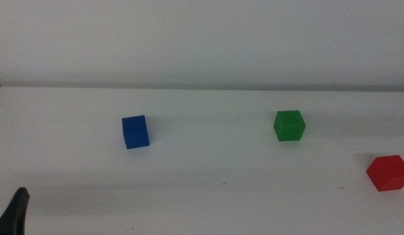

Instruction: Stack red cubes first, then green, then blue cubes in a specific spot.

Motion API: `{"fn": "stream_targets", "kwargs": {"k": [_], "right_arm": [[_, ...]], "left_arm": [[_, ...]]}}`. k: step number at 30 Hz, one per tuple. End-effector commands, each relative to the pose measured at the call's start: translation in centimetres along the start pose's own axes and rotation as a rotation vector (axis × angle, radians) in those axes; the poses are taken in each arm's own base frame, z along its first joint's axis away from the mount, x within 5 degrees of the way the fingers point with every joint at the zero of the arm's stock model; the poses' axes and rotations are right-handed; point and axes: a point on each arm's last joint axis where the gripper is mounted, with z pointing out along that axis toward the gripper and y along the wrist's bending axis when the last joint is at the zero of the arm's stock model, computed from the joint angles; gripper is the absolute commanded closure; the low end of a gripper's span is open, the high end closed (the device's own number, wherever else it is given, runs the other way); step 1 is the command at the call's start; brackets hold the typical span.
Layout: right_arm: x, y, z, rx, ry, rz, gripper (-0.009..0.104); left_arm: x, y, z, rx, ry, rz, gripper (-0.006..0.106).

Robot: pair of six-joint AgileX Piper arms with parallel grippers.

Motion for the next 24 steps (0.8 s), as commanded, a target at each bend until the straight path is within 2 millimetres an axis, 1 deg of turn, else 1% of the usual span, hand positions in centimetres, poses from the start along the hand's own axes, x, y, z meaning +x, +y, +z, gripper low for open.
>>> {"fn": "stream_targets", "kwargs": {"k": [1, 5, 10, 12, 14, 19, 24], "right_arm": [[-1.7, -0.9, 2.0, 0.007, 0.07, -0.049, 0.002], [-3.9, -1.1, 4.6, -0.001, 0.11, -0.123, 0.003], [-5.5, -0.9, 7.2, -0.008, 0.098, -0.13, 0.007], [-5.6, -0.9, 7.7, -0.011, 0.097, -0.128, 0.009], [-5.7, -1.2, 8.0, -0.026, 0.076, -0.083, 0.01], [-5.0, -2.0, 8.8, -0.109, 0.068, 0.01, 0.01], [-4.9, -1.9, 9.9, -0.121, 0.058, -0.007, 0.01]], "left_arm": [[1.0, 0.0, -0.1, -0.004, -0.017, -0.006, 0.007], [1.0, 0.0, -0.1, -0.004, -0.017, -0.006, 0.007], [1.0, 0.0, -0.1, -0.004, -0.017, -0.006, 0.007], [1.0, 0.0, -0.1, -0.004, -0.017, -0.006, 0.007], [1.0, 0.0, -0.1, -0.004, -0.017, -0.006, 0.007], [1.0, 0.0, -0.1, -0.004, -0.017, -0.006, 0.007], [1.0, 0.0, -0.1, -0.004, -0.017, -0.006, 0.007]]}}
